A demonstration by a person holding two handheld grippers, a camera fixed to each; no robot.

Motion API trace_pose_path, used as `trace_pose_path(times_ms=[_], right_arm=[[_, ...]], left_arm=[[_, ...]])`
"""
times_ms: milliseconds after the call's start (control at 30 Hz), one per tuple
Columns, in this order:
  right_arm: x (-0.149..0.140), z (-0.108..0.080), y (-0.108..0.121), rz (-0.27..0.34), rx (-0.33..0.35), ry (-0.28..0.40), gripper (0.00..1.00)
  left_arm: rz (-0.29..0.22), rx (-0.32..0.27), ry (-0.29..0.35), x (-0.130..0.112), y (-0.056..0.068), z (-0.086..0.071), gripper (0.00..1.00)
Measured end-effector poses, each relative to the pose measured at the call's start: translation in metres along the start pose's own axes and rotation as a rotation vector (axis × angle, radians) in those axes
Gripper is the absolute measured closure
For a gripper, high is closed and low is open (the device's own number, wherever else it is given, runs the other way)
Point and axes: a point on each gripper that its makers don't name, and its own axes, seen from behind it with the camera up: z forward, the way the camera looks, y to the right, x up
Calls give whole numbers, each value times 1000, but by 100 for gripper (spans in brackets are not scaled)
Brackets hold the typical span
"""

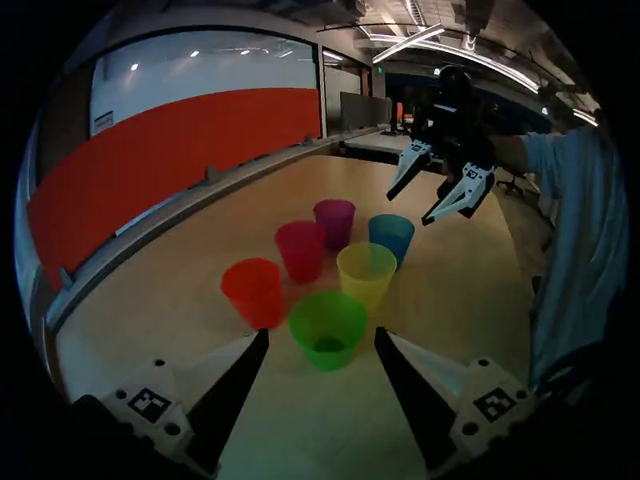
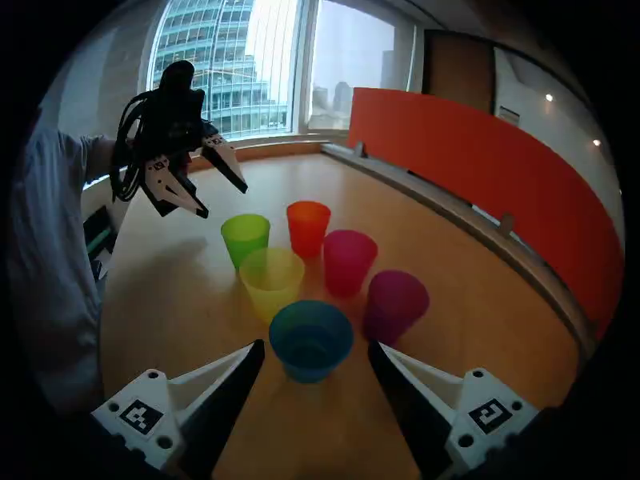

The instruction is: Pour water

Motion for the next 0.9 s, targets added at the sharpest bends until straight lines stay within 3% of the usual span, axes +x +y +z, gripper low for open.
trace_pose_path(times_ms=[567, 900], right_arm=[[-19, 25, -2, 6, 22, -34, 0], [-20, 41, -2, 12, 33, -33, 0]], left_arm=[[8, -62, -111, -26, 5, 36, 1], [2, -88, -126, -24, 7, 54, 2]])
